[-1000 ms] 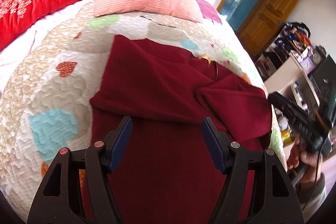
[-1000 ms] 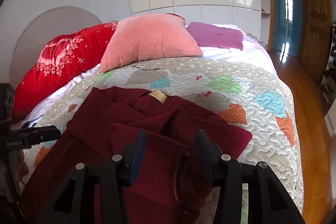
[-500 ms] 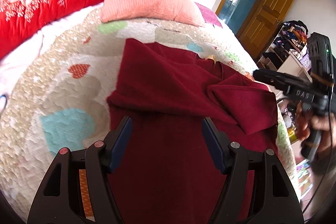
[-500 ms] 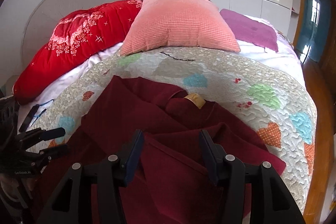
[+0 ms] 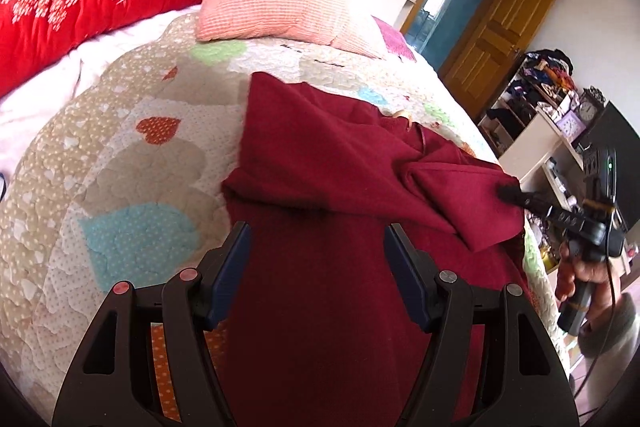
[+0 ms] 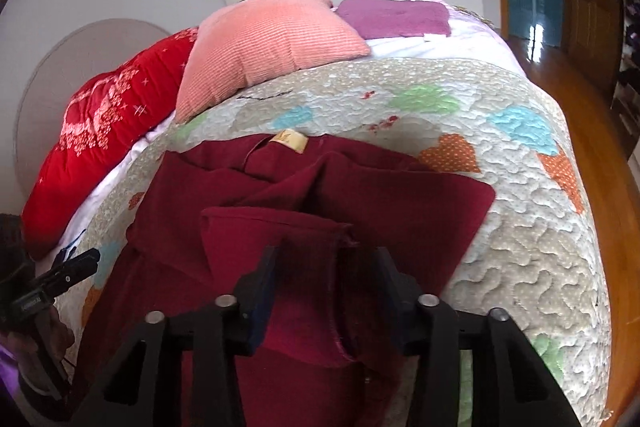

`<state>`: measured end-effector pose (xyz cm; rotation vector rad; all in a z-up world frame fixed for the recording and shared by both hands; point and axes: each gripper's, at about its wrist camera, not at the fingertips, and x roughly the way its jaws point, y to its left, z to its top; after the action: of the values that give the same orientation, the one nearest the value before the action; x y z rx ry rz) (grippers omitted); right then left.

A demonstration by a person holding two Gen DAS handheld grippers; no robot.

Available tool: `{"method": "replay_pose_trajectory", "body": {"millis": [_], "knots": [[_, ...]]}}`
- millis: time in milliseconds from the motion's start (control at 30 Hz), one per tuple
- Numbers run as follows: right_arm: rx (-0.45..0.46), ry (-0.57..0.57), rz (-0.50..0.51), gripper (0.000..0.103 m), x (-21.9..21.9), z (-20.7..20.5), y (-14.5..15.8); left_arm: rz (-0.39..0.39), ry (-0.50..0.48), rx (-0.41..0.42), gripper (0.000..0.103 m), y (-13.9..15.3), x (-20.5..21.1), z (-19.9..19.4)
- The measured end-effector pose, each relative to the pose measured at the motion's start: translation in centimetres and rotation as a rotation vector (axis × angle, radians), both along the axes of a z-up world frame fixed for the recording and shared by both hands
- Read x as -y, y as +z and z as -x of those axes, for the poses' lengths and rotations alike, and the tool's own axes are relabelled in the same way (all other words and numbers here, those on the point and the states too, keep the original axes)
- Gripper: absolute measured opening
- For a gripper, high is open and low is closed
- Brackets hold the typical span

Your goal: Fold small clothes

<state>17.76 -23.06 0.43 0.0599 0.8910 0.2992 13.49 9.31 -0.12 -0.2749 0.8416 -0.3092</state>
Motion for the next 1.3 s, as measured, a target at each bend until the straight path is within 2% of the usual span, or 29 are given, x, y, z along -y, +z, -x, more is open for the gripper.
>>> {"method": "replay_pose_trajectory", "body": {"millis": [33,133,267,367,400,433,467,500,600,667,767,833,967,1100,1200,1300], "knots": [[0.001,0.017,0.019,0.007,-1.1,0.2,0.5,0.003,0.007,-0.003,0.068,0.0,-0.2,0.0],[0.029,0.122,-0.144,0.006,-3.8,0.1,3.5,0.038,0.030,-0.006,0.068,0.1,-1.3,0.0],[0.053,0.223,-0.314,0.006,-9.2,-1.6,7.0,0.084,0.058,0.001,0.068,0.3,-2.4,0.0],[0.006,0.298,-0.368,0.007,-14.0,-3.7,7.3,0.091,0.080,0.022,0.068,0.4,-3.1,0.2],[-0.024,0.319,-0.370,0.014,-15.2,-4.3,7.1,0.085,0.086,0.029,0.068,0.5,-3.2,0.2],[-0.045,0.324,-0.378,0.036,-15.8,-4.7,6.9,0.078,0.090,0.034,0.068,0.5,-3.3,0.2],[-0.040,0.317,-0.401,0.046,-15.7,-4.6,6.9,0.070,0.095,0.038,0.068,0.4,-3.3,0.2],[-0.015,0.312,-0.422,0.050,-15.0,-4.0,7.1,0.068,0.097,0.040,0.068,0.4,-3.4,0.1],[0.041,0.247,-0.350,0.050,-11.6,-2.5,7.0,0.083,0.104,0.040,0.069,0.3,-4.0,0.0],[0.037,0.185,-0.286,0.050,-8.6,-1.5,5.9,0.090,0.109,0.044,0.074,0.3,-4.2,-0.1],[-0.014,0.112,-0.289,0.050,-4.6,-0.3,3.3,0.072,0.095,0.063,0.077,0.5,-3.7,0.0],[-0.074,0.079,-0.338,0.050,-3.4,-0.2,1.1,0.059,0.089,0.066,0.077,0.5,-3.1,0.0],[-0.155,0.095,-0.487,0.050,-4.9,-0.8,-2.6,0.042,0.082,0.045,0.077,-0.2,-2.5,-0.3],[-0.240,0.112,-0.557,0.050,-8.9,-3.4,-5.4,0.036,0.100,0.047,0.077,-0.3,-3.0,-0.4],[-0.236,0.133,-0.619,0.050,-10.9,-5.5,-4.4,0.044,0.120,0.050,0.077,-0.3,-3.9,-0.5],[-0.127,0.177,-0.628,0.050,-13.4,-8.2,-0.6,0.073,0.133,0.028,0.077,-0.8,-4.5,-1.0]]}}
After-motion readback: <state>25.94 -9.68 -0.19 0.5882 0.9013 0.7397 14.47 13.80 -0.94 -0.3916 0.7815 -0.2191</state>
